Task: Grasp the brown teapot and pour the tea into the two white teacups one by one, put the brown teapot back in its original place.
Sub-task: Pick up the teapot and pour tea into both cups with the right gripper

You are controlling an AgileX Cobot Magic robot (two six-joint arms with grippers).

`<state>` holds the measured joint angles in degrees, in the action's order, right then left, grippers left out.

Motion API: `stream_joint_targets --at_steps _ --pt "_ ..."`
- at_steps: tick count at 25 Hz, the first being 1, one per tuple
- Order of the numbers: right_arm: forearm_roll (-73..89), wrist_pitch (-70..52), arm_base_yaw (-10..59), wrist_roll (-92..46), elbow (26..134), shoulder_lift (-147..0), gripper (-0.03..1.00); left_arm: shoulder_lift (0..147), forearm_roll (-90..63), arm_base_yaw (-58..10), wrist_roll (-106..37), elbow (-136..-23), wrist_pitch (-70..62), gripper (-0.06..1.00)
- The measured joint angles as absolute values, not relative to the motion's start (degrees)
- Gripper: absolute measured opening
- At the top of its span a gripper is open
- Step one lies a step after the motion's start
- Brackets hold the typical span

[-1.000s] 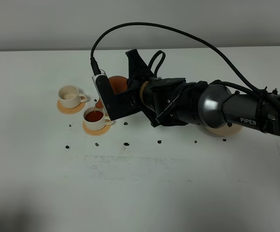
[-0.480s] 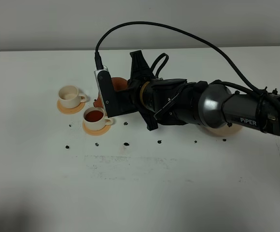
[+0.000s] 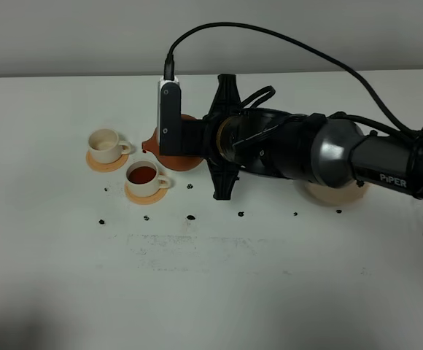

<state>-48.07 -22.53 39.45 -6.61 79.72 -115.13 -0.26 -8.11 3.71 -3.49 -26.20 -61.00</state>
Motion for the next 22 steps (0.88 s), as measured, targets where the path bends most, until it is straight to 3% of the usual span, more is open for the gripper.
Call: stream_joint_targets --at_steps 10,22 --pt "-18.25 -35.6 39.45 -6.96 79.57 -111.13 0.08 -0.26 -8.11 3.71 -3.49 -26.2 -61.0 0.67" --pt "-6.98 -25.92 38.34 -3.73 70.34 -110.91 0.08 -0.26 -8.11 3.71 -3.49 -26.2 -61.0 0.67"
